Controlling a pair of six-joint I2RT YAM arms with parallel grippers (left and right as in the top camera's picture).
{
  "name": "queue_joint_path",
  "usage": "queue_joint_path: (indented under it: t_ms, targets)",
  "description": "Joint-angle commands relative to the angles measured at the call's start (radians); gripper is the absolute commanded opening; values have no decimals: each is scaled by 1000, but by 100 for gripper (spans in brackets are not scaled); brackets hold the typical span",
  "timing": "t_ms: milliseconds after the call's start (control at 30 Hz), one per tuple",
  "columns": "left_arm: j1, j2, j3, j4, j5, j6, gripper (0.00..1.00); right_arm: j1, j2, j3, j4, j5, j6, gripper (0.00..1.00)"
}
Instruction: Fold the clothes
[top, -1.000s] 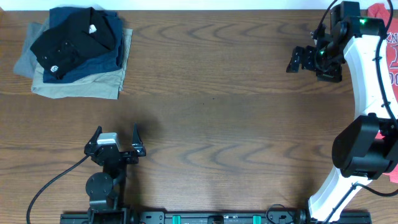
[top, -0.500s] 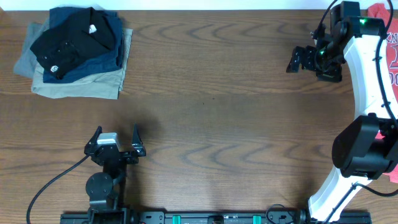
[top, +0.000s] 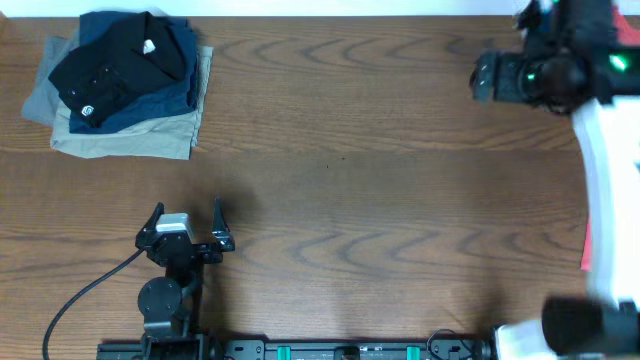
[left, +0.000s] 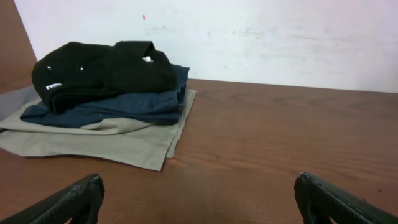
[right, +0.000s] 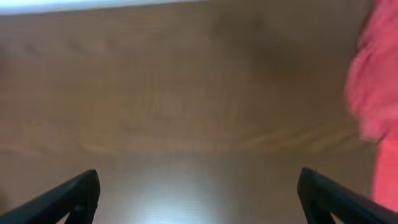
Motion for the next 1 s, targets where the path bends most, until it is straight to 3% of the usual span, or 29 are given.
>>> queue_joint_path:
  t_ms: [0, 567, 767, 967]
  targets:
    - [-6, 2, -9, -47, 3, -1, 98, 34, -125, -117, 79, 51, -15, 99]
    - [-6, 2, -9, -47, 3, -1, 98, 50, -1029, -1264, 871, 33, -33, 99]
    - [-6, 2, -9, -47, 3, -1, 98, 50, -1310, -1503, 939, 33, -37, 99]
    - [-6, 2, -9, -47, 3, -1, 98, 32, -1464, -1653, 949, 33, -37, 99]
